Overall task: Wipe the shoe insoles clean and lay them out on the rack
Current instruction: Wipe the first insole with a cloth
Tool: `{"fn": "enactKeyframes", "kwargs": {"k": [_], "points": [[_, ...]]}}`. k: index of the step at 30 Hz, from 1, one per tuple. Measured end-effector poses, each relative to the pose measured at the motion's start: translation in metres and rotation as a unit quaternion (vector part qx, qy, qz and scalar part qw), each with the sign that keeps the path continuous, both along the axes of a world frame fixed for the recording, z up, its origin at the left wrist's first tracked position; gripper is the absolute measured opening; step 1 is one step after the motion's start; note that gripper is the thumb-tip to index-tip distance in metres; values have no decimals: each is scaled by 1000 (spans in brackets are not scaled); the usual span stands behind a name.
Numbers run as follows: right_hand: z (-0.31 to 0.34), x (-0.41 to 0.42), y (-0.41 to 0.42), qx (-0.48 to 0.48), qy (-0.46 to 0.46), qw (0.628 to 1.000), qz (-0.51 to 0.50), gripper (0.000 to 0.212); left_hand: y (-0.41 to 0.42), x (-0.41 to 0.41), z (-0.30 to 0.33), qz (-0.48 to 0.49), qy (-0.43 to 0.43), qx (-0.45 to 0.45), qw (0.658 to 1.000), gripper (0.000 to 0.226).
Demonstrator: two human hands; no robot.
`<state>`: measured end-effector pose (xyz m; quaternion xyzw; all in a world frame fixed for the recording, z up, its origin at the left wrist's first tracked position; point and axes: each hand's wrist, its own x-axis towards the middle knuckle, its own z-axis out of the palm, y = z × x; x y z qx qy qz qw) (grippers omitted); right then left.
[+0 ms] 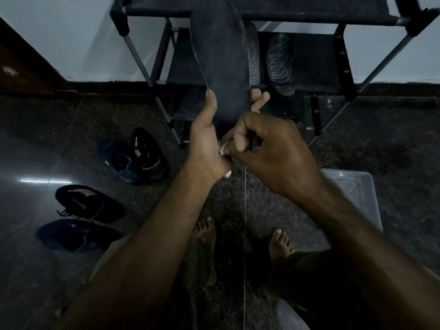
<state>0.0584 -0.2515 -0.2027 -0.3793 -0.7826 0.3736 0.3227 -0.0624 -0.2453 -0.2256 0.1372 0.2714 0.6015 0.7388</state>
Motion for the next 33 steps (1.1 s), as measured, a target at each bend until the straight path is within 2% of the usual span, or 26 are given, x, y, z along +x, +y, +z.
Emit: {"fn": "enactKeyframes", "kwargs": {"k": [2,4,7,10,14,17,20,23,27,30,33], "points": [[-3,0,0,20,7,999,-41,23,0,1,0,-20,3,4,1000,65],[-3,1,1,53,-32,996,-67,23,0,0,-1,-32,11,5,999,68],[1,3,1,53,-66,996,-30,23,2,-1,-3,-10,1,0,1000,67],[4,0,-1,13,-29,999,1,23,2,-1,-5,4,-12,-1,1000,71],[-1,-5,-2,7,33,998,-61,26,-1,2,-3,-45,3,8,999,82],[-2,-1,1,41,-23,994,-100,25,0,2,-3,-53,-28,8,998,82],[4,1,0,25,-55,997,-49,28,2,0,-6,-25,-30,3,999,74],[6,-3,-3,-8,-7,1000,-12,28,2,0,-6,-17,-34,7,999,73],[-1,-6,-3,9,57,996,-72,22,-2,4,-3,-67,-20,8,998,83],[-3,-2,1,49,-3,993,-109,25,-2,4,-2,-74,-41,4,996,84],[2,3,2,42,-66,996,-47,24,1,1,-5,-42,-30,4,999,76]]}}
